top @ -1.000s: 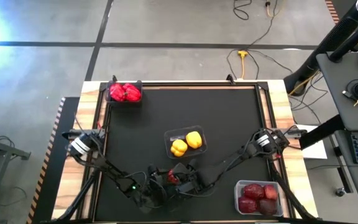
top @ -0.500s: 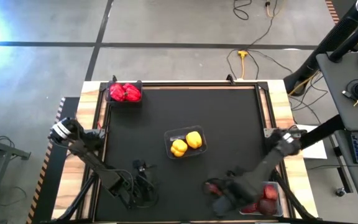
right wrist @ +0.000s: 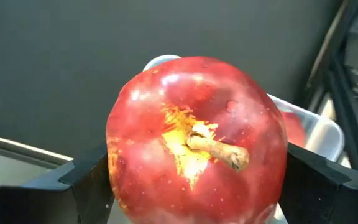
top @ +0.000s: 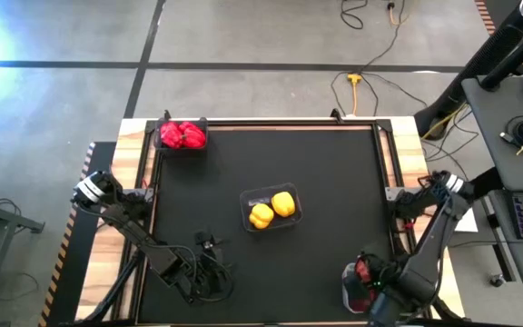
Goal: Sort produce into baskets
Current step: Put the red apple into the transparent bin
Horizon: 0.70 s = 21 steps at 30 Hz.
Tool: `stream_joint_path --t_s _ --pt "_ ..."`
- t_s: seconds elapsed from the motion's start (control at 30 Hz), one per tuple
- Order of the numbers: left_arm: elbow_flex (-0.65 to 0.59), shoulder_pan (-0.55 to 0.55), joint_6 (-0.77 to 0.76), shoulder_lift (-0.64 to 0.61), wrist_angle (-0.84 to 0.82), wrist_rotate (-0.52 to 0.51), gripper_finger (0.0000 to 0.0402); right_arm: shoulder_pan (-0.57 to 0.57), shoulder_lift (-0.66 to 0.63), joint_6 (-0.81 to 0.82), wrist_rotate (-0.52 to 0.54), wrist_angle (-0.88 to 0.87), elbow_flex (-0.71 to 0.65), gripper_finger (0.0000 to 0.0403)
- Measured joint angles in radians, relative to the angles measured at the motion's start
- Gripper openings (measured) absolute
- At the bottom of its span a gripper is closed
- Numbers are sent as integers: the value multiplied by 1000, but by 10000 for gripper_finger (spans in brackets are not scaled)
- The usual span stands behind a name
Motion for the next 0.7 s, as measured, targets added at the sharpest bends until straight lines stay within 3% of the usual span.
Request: stream_joint_path --t_s 0.13,0.33,0.5,0.7 --pt "0 0 0 1 -11 0 326 -11 -59 2 0 142 -131 336" --pt "0 0 0 1 -25 0 326 -34 -89 -6 -47 299 -270 386" --pt "0 -2 1 0 -50 2 326 -42 -95 -6 -50 349 -290 395" --pt "0 -2 -10 -20 -92 19 326 -55 -121 -27 -45 261 -208 398"
